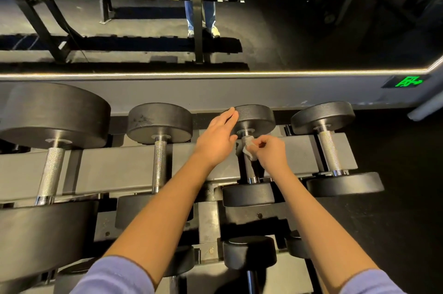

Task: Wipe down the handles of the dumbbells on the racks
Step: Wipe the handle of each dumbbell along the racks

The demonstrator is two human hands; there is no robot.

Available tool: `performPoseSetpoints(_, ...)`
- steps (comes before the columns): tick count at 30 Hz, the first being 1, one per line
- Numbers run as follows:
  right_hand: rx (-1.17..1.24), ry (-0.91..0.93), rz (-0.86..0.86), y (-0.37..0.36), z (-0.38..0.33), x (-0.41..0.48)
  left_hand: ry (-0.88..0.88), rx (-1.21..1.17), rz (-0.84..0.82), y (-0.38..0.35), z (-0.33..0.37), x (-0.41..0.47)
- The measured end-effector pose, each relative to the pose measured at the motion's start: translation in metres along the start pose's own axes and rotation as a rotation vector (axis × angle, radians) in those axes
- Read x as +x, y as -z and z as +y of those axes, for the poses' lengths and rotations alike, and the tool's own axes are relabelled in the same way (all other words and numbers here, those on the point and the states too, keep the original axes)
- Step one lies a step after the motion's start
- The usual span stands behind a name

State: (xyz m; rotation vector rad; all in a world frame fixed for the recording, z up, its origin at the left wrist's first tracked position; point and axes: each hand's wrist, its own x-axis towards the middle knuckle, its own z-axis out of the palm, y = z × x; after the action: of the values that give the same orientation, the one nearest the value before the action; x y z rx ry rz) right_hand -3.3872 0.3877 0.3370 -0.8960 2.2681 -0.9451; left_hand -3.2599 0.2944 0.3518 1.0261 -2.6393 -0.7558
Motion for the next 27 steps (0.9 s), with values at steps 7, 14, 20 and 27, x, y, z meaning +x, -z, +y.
performPoseSetpoints(7,-0.267,-0.154,-0.182,0.006,0.016,-0.017,0.002,-0.007,-0.005,0.000,0.002,0.000)
performPoseSetpoints(14,0.127,-0.012,0.030,0.012,0.019,-0.030,0.017,-0.190,0.036,-0.008,0.007,-0.022)
performPoseSetpoints(20,0.298,0.080,-0.104,0.013,0.012,-0.037,0.169,-0.861,-0.085,-0.035,0.028,-0.035)
performPoseSetpoints(27,0.043,-0.080,-0.021,0.012,0.029,-0.056,0.395,-0.783,0.206,-0.043,0.016,-0.007)
